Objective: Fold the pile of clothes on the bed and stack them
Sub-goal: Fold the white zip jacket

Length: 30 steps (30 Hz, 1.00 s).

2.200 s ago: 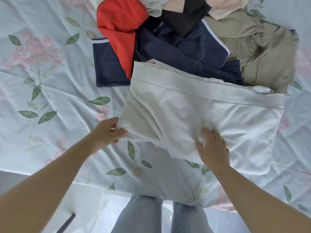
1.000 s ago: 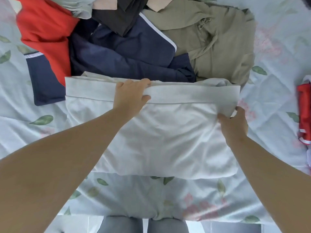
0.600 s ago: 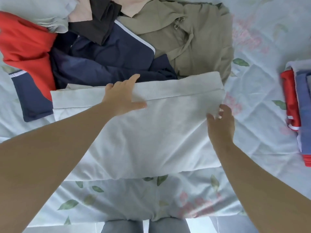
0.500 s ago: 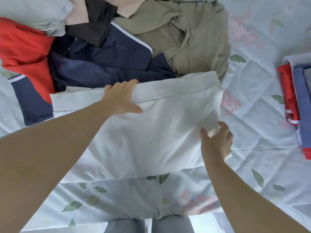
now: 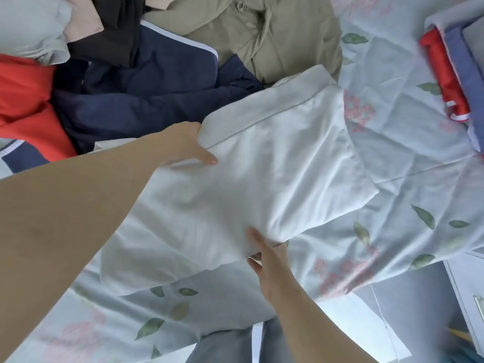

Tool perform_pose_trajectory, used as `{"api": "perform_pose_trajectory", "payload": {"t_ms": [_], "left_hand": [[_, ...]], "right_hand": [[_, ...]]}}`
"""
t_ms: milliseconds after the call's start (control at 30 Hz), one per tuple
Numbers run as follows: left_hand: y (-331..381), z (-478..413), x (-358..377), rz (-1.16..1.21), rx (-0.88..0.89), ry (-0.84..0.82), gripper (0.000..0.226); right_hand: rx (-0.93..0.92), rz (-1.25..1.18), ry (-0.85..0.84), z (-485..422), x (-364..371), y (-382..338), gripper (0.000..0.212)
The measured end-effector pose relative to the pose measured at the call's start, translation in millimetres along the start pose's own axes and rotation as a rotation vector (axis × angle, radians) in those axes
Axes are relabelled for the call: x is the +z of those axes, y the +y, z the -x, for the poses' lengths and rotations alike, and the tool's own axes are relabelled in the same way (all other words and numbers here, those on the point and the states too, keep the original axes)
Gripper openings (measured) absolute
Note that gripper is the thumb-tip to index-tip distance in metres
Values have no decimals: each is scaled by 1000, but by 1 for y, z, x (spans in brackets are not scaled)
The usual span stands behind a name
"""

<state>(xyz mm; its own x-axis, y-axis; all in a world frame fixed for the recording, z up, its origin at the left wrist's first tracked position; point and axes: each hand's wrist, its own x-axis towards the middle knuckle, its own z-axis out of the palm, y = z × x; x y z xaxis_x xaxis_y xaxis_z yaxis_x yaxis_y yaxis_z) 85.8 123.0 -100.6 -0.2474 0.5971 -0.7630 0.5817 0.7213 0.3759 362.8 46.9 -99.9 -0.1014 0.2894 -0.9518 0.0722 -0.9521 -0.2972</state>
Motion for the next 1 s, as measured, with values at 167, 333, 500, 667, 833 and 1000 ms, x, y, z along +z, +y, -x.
{"api": "perform_pose_trajectory", "payload": {"t_ms": [167, 333, 500, 667, 833, 1000], "left_hand": [[1, 10, -1, 286, -24, -58, 37], [9, 38, -2, 512, -19, -115, 34], [33, 88, 2, 827, 121, -119, 46], [78, 132, 14, 1099, 302, 35, 52], [121, 168, 15, 1203, 567, 240, 36], [123, 197, 34, 1169, 562, 298, 40]], "right_hand": [[-3, -194, -46, 1, -3, 1, 56], [-121, -256, -144, 20, -19, -14, 62], [-284, -253, -135, 50, -59, -65, 59], [-514, -215, -170, 93, -84, -151, 54], [-824, -54, -312, 140, -107, -227, 46], [-1017, 94, -426, 156, -135, -253, 37]]}}
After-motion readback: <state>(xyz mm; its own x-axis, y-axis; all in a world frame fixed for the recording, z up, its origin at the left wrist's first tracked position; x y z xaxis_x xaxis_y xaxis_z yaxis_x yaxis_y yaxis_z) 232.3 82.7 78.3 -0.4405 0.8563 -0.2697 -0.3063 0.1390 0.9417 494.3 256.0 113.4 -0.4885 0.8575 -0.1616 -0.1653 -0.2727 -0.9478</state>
